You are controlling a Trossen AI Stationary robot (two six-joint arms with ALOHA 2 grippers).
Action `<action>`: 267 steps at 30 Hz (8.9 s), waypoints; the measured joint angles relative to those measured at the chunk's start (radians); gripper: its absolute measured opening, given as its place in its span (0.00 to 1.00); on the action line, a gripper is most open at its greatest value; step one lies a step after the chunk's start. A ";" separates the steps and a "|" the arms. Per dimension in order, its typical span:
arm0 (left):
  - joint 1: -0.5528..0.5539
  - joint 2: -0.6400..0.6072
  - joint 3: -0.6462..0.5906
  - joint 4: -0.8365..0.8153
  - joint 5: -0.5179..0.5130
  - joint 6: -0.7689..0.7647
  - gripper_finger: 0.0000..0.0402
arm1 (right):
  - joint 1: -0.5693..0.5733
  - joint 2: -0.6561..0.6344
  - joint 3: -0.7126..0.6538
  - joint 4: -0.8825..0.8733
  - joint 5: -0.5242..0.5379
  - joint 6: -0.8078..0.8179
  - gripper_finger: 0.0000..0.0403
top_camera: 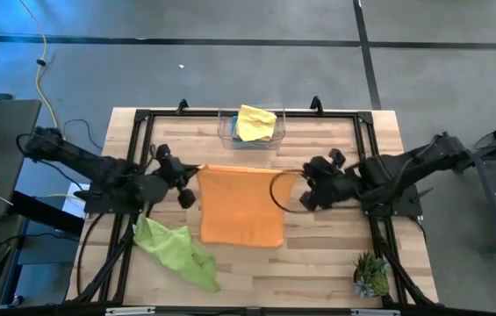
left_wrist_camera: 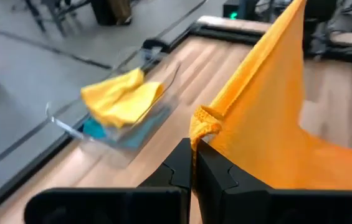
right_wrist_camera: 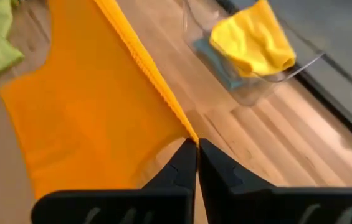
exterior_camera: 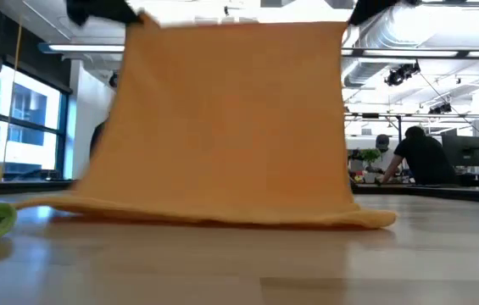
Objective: Fold microfiber towels
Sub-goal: Fold the orange towel
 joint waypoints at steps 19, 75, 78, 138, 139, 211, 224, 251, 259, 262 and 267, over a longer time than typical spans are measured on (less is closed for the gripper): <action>0.187 -0.001 -0.439 0.550 0.203 0.250 0.00 | -0.241 -0.056 -0.532 0.773 -0.281 -0.481 0.00; 0.342 0.137 -0.430 0.638 0.096 0.561 0.00 | -0.343 0.075 -0.372 0.573 -0.018 -0.840 0.00; 0.341 0.137 -0.430 0.646 0.106 0.583 0.00 | -0.324 0.075 -0.373 0.581 -0.044 -0.825 0.00; 0.224 0.219 -0.449 0.569 0.592 0.430 0.03 | -0.051 0.355 -0.535 1.193 -0.404 -0.273 0.04; 0.267 0.236 -0.449 0.580 0.614 0.458 0.04 | -0.070 0.380 -0.541 1.207 -0.404 -0.272 0.05; 0.073 0.622 -0.377 0.899 0.771 0.288 0.00 | -0.074 0.256 -0.545 0.514 -0.281 -0.373 0.00; -0.003 0.665 -0.309 0.917 0.780 0.334 0.00 | -0.036 0.070 -0.553 0.824 -0.333 -0.334 0.00; 0.037 0.801 -0.302 1.072 0.832 0.296 0.00 | 0.111 0.475 -0.471 0.996 -0.467 -0.213 0.00; -0.043 0.943 -0.213 1.209 0.808 0.188 0.00 | 0.113 0.333 -0.478 0.758 -0.535 -0.297 0.00; -0.051 0.978 -0.162 1.206 0.800 0.242 0.00 | 0.117 0.275 -0.477 0.708 -0.485 -0.276 0.00; -0.048 0.915 -0.147 1.146 0.787 0.344 0.00 | 0.176 0.222 -0.476 0.696 -0.424 -0.160 0.05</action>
